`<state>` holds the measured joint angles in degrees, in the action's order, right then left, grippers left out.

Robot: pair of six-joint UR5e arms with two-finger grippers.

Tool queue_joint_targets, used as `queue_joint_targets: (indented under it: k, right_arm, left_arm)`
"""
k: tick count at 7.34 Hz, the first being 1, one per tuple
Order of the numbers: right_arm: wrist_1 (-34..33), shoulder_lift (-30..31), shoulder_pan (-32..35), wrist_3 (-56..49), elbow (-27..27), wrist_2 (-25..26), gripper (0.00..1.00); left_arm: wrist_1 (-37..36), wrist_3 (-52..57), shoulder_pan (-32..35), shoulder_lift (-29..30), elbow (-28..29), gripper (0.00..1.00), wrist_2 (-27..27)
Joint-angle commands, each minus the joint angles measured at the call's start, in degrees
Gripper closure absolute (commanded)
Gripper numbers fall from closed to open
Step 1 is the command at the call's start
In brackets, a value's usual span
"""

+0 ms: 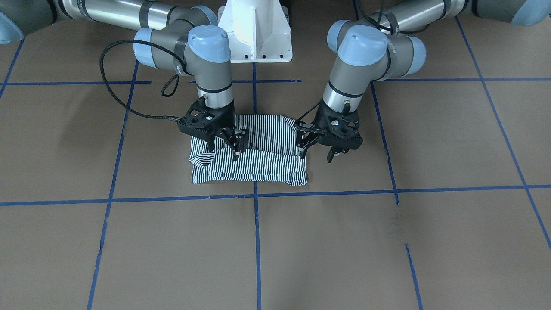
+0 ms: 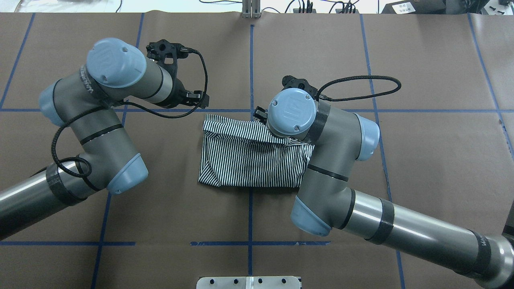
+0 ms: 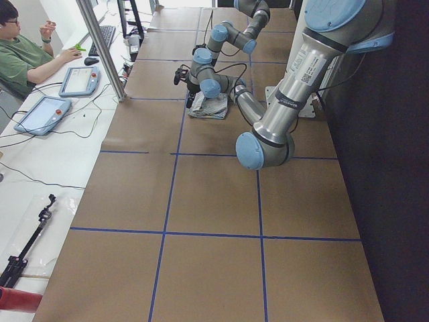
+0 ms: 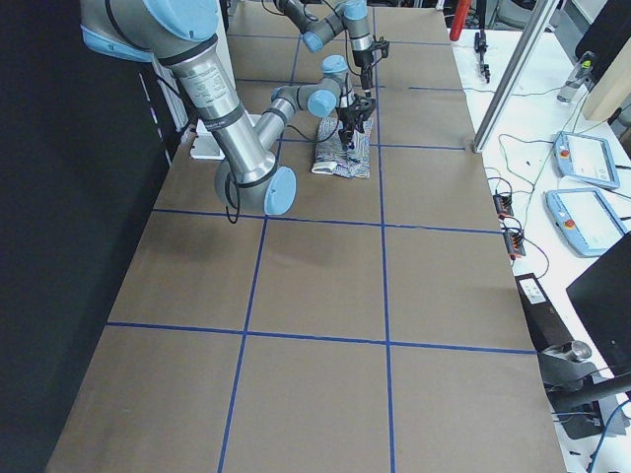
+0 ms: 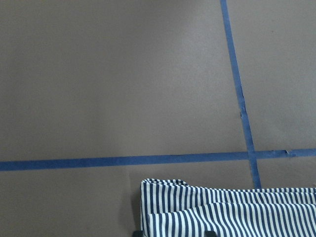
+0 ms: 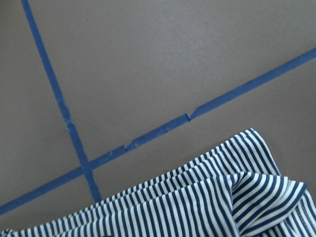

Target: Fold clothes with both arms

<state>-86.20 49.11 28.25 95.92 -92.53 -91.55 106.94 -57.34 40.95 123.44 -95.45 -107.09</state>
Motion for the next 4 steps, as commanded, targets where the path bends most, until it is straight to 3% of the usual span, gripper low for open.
queue_joint_targets:
  k: [1,2,4]
  right_arm:
    - [-0.1,-0.6,-3.4,-6.2,0.4,1.4,0.00]
    - [-0.3,-0.5,-5.4,-10.4,1.3,4.2,0.00]
    - [-0.3,-0.6,-5.7,-11.2,3.6,4.6,0.00]
  left_arm:
    - [0.2,1.5,1.2,-0.6,-0.1,0.00,-0.9]
    - [0.2,1.3,1.2,-0.6,-0.1,0.00,-1.0]
    - [0.2,1.2,1.2,-0.7,-0.2,0.00,-0.9]
